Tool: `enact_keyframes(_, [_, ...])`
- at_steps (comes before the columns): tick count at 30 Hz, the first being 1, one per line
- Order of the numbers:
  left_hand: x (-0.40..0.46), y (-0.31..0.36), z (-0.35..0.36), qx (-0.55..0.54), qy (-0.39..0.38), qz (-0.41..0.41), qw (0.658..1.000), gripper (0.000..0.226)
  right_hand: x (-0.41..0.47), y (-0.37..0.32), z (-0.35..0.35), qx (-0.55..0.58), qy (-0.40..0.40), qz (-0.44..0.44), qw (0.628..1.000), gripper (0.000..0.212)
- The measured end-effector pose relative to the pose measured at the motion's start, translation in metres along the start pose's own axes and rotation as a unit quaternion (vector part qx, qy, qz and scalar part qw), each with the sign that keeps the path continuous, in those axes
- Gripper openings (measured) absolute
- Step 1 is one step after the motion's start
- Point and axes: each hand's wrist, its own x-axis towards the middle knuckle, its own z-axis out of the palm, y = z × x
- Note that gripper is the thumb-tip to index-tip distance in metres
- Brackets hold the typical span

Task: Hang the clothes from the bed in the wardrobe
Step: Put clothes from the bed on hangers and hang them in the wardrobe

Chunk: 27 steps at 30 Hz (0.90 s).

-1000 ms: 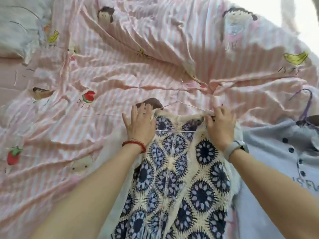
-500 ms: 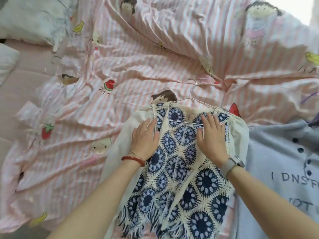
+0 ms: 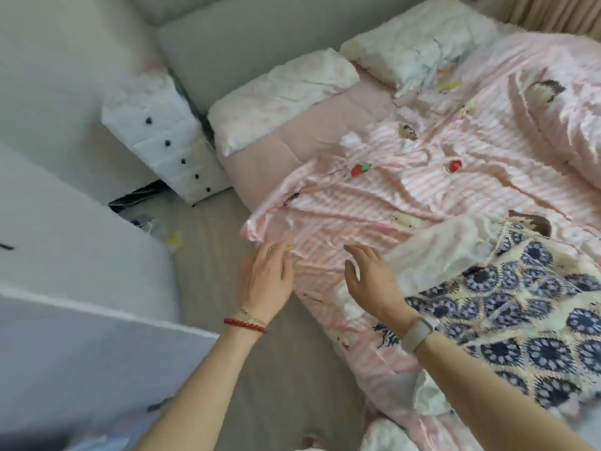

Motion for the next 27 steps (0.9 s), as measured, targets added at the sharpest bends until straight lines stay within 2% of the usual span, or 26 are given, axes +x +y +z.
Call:
enact_keyframes(3, [-0.083, -0.070, -0.080, 0.024, 0.079, -0.071, 0.994, 0.025, -0.014, -0.104, 0.053, -0.010, -0.084, -0.141, 0.986, 0.039])
enact_keyframes(6, [-0.168, -0.132, -0.151, 0.101, 0.126, -0.149, 0.975, 0.025, -0.041, -0.202, 0.106, -0.009, -0.162, -0.280, 0.946, 0.038])
enact_keyframes(9, [-0.243, -0.179, -0.211, 0.151, 0.166, -0.270, 0.937, 0.026, -0.067, -0.285, 0.150, -0.016, -0.205, -0.376, 0.904, 0.041])
enact_keyframes(11, [-0.297, -0.203, -0.252, 0.189, 0.197, -0.369, 0.888, 0.027, -0.088, -0.345, 0.182, -0.011, -0.231, -0.451, 0.862, 0.042])
enact_keyframes(15, [-0.375, -0.232, -0.321, 0.246, 0.251, -0.476, 0.806, 0.031, -0.127, -0.453, 0.226, 0.021, -0.270, -0.554, 0.788, 0.041])
enact_keyframes(18, [-0.405, -0.245, -0.367, 0.289, 0.303, -0.497, 0.760, 0.029, -0.151, -0.523, 0.254, 0.077, -0.318, -0.579, 0.747, 0.039])
enact_keyframes(21, [-0.418, -0.267, -0.410, 0.361, 0.330, -0.475, 0.732, 0.030, -0.167, -0.591, 0.277, 0.146, -0.360, -0.573, 0.721, 0.034])
enact_keyframes(23, [-0.419, -0.288, -0.436, 0.389, 0.310, -0.486, 0.719, 0.033, -0.175, -0.633, 0.291, 0.188, -0.391, -0.540, 0.721, 0.031])
enact_keyframes(27, [-0.418, -0.338, -0.470, 0.357, 0.222, -0.589, 0.690, 0.046, -0.188, -0.704, 0.319, 0.227, -0.476, -0.470, 0.708, 0.031])
